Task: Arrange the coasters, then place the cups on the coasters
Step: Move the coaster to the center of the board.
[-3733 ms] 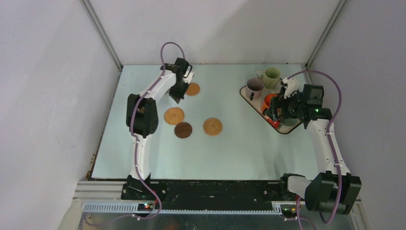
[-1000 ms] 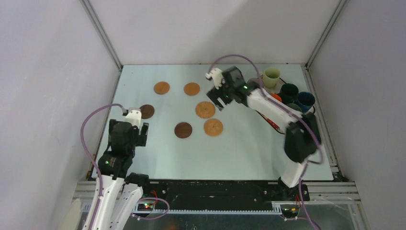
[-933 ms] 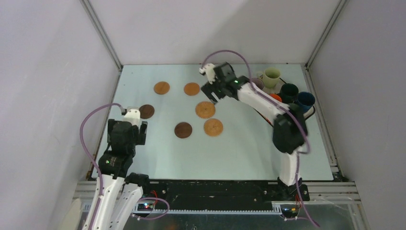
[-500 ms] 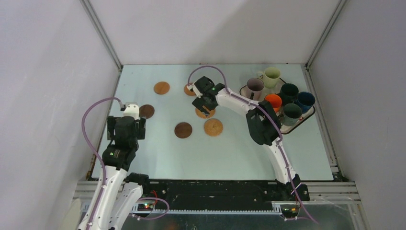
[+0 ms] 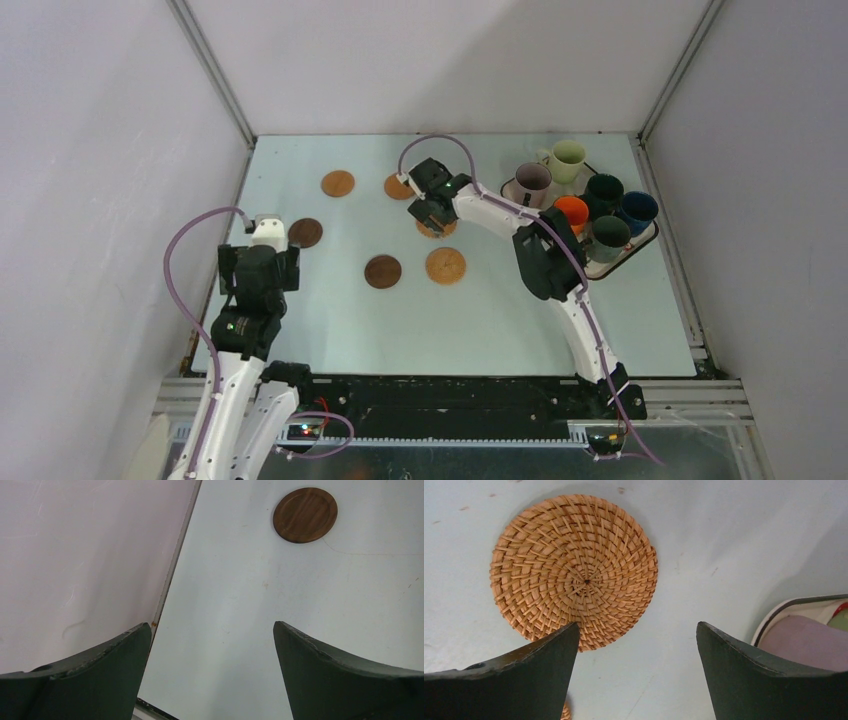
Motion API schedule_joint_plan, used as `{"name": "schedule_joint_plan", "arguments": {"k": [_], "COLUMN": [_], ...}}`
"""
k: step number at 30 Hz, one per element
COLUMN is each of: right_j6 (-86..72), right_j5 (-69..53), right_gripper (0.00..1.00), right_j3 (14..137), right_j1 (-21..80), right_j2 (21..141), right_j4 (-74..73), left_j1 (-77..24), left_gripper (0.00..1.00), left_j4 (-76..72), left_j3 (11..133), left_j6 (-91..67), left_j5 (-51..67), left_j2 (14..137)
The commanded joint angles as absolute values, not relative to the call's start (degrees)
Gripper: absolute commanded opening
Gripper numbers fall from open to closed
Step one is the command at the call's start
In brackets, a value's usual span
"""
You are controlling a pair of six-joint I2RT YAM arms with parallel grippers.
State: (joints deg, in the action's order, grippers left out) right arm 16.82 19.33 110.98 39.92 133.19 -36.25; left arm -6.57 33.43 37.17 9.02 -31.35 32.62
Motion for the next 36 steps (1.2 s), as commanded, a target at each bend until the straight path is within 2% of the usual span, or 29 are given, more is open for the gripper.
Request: {"name": "schedule_joint_plan", "arguments": {"k": [1, 21, 36], "right_j6": [17.75, 17.92, 18.00], "right_j5": [21.80, 18.21, 20.79], "right_gripper": [0.92, 0.92, 0.93], "right_j3": [109.70, 104.55, 104.52], "right_j1": [37.33, 37.35, 38.54], "right_j2": [134.54, 127.20, 128.27], "right_j4": [-35.91, -29.66, -27.44], "left_j1": [-5.92, -5.92, -5.90], "left_gripper": [1.00, 1.00, 1.00], "left_j4": [30.99, 30.85, 30.87], "left_j3": [36.54, 36.54, 36.54], "left_j6": [7.94, 7.89, 7.95], "left_j5": [-31.88, -32.08, -32.16], "left_j2": [32.61, 33.55, 32.99]}}
